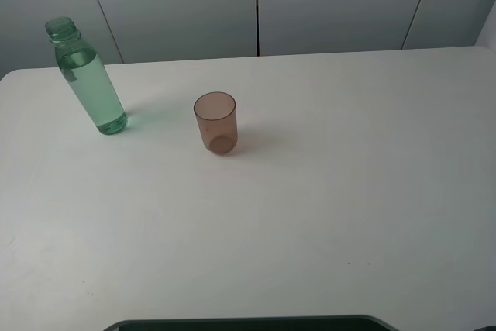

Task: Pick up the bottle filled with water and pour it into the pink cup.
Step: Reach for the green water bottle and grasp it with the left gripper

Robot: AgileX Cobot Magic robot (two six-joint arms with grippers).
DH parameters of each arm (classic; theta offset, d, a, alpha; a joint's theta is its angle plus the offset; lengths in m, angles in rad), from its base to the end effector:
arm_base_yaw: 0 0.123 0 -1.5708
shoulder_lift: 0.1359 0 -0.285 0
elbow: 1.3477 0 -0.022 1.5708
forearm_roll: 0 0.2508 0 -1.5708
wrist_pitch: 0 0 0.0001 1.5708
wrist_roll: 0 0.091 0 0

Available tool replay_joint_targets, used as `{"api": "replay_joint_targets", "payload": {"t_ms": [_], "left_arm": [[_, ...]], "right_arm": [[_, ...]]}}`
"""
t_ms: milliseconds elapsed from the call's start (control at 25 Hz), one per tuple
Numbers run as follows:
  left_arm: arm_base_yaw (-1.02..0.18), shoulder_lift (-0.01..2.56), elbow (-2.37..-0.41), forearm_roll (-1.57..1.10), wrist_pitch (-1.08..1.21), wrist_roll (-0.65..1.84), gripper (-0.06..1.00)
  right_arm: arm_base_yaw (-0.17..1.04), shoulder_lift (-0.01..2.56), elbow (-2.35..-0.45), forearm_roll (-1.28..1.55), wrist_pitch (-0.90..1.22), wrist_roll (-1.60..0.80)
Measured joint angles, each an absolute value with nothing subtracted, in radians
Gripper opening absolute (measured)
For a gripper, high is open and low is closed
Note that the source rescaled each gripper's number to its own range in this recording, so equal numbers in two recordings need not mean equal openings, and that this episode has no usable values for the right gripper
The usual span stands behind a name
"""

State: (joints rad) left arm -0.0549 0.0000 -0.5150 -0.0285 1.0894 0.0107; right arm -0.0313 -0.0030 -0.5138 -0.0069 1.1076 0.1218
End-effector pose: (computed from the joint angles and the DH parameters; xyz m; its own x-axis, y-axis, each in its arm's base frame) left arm -0.0079 -0.0019 0.2791 -0.4675 0.0232 -0.8837 0.0760 0.9970 -0.0140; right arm -0.0089 -0.0003 0.2773 -0.4746 0.1334 -0.8700 0.0936 0.9905 0.1008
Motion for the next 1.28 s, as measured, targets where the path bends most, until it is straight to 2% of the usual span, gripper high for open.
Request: {"api": "replay_joint_targets", "payload": {"t_ms": [1280], "left_arm": [[-0.055, 0.0, -0.515, -0.048, 1.089, 0.01, 0.94]], "right_arm": [[-0.031, -0.003, -0.514, -0.007, 1.108, 0.122]]}}
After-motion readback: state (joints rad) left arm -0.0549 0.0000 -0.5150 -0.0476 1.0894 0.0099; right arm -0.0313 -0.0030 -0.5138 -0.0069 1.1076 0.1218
